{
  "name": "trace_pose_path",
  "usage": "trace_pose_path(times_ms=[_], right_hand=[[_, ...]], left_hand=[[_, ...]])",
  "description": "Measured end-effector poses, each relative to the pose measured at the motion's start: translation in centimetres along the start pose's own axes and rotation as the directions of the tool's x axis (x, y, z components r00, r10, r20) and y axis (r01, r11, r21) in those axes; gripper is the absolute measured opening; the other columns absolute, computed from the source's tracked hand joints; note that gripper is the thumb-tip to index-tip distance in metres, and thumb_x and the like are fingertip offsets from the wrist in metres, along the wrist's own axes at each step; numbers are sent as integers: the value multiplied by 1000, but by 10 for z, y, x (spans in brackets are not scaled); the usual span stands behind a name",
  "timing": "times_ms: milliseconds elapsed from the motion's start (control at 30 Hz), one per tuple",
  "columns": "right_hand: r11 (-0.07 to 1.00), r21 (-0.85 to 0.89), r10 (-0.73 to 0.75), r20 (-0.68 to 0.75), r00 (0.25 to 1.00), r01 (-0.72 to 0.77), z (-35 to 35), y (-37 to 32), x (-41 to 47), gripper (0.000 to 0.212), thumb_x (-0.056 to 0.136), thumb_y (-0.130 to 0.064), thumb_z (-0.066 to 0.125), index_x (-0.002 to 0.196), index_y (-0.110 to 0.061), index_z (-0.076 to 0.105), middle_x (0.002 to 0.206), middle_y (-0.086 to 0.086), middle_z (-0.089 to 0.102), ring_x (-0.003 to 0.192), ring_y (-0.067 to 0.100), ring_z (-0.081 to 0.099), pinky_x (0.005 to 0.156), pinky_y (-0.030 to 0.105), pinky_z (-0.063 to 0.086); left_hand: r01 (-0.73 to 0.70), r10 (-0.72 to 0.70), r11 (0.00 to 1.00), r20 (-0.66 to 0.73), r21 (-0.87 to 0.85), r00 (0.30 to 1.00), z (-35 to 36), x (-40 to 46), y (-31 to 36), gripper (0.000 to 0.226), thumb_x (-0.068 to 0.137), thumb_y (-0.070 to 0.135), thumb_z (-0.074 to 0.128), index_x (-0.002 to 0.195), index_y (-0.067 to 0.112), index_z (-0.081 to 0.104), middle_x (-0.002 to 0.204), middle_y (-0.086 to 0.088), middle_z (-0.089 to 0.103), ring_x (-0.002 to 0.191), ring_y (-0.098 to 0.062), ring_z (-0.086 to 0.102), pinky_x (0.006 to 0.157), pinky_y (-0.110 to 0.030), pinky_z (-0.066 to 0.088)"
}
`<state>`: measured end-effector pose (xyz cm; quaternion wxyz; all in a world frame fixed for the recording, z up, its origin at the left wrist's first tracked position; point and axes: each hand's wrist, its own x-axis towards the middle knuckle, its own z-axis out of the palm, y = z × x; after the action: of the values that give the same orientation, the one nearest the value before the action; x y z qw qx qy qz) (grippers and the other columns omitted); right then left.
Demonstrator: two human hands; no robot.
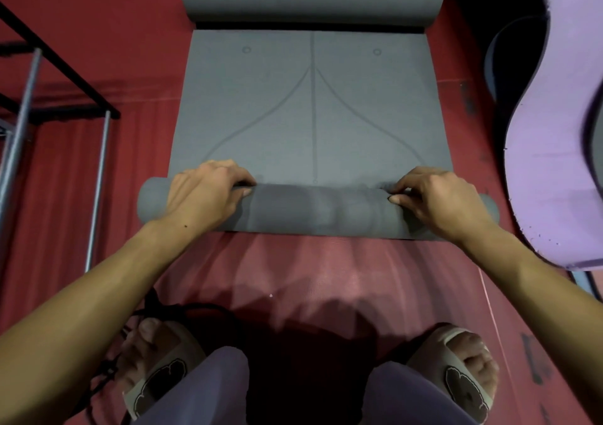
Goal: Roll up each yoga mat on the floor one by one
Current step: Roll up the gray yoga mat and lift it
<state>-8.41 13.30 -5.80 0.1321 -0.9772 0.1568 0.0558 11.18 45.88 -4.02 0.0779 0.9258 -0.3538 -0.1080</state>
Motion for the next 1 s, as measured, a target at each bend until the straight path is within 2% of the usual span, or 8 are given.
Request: trace_pose_path(times_ms=[100, 267, 400, 500, 633, 700, 833, 1000], right_hand=[[1000, -18, -20, -81, 996, 19, 11, -4, -7, 25, 101, -42, 60, 110, -26, 77, 112, -7, 72, 104, 27, 66, 68, 40, 54], [1000, -29, 1, -89, 996, -3, 19, -5, -17, 70, 92, -83, 47, 121, -26, 76, 119, -6, 68, 109, 26, 58, 82, 47, 57], [988, -153, -15, -73, 997, 3, 24, -6, -19, 90, 77, -92, 52, 135, -24, 68, 125, 4, 55, 108, 32, 49, 88, 53, 54], [981, -191, -36, -69, 997, 22, 23, -3, -12, 91, 74, -89, 55, 136, -24, 67, 120, 5, 54, 104, 32, 49, 85, 52, 54], [991, -136, -5, -40, 999, -1, 15, -5, 0, 88, 72, -85, 61, 134, -23, 60, 116, 5, 63, 108, 32, 56, 84, 51, 56], [994, -109, 9, -56, 998, -15, 13, -6, 1, 81, 72, -84, 63, 124, -22, 59, 110, 3, 65, 105, 30, 57, 79, 48, 56], [995, -98, 14, -41, 999, -18, 13, -8, -1, 72, 76, -82, 64, 121, -26, 61, 115, -1, 64, 108, 29, 54, 68, 43, 55], [994, -98, 37, -86, 996, -46, 14, -5, 2, 73, 83, -83, 54, 130, -30, 68, 124, 4, 57, 109, 34, 49, 81, 50, 56]], left_hand=[[-4, 5, 1000, -27, 28, 1000, -1, 0, 2, 22, 99, 41, 63, 117, 40, 74, 116, 12, 71, 112, -23, 68, 80, -41, 54], [-5, 5, 1000, -1, 30, 1000, -3, -6, 5, 47, 90, 61, 45, 119, 36, 73, 117, 11, 72, 110, -24, 69, 80, -42, 58], [32, -36, 996, 44, 79, 998, -5, -9, 6, 64, 85, 77, 48, 132, 36, 62, 122, 5, 73, 112, -28, 69, 84, -44, 53], [36, -46, 995, 101, 94, 994, 1, -6, 1, 82, 75, 82, 65, 137, 30, 51, 118, -1, 73, 110, -29, 69, 97, -46, 46], [-57, 39, 993, 161, 107, 986, 13, -2, -8, 90, 73, 72, 78, 145, 30, 43, 148, 4, 57, 139, -19, 53, 118, -51, 29], [-48, 30, 987, 117, 153, 993, 17, 0, -12, 93, 70, 69, 81, 147, 30, 48, 157, -2, 48, 145, -26, 45, 117, -58, 29], [-11, 26, 978, -68, 209, 997, 26, -11, -12, 84, 70, 69, 81, 141, 29, 58, 132, -5, 56, 116, -33, 52, 99, -53, 41], [-1, 21, 985, -115, 173, 993, 30, -14, -10, 76, 82, 62, 74, 144, 23, 52, 146, -4, 57, 132, -30, 52, 114, -58, 35]])
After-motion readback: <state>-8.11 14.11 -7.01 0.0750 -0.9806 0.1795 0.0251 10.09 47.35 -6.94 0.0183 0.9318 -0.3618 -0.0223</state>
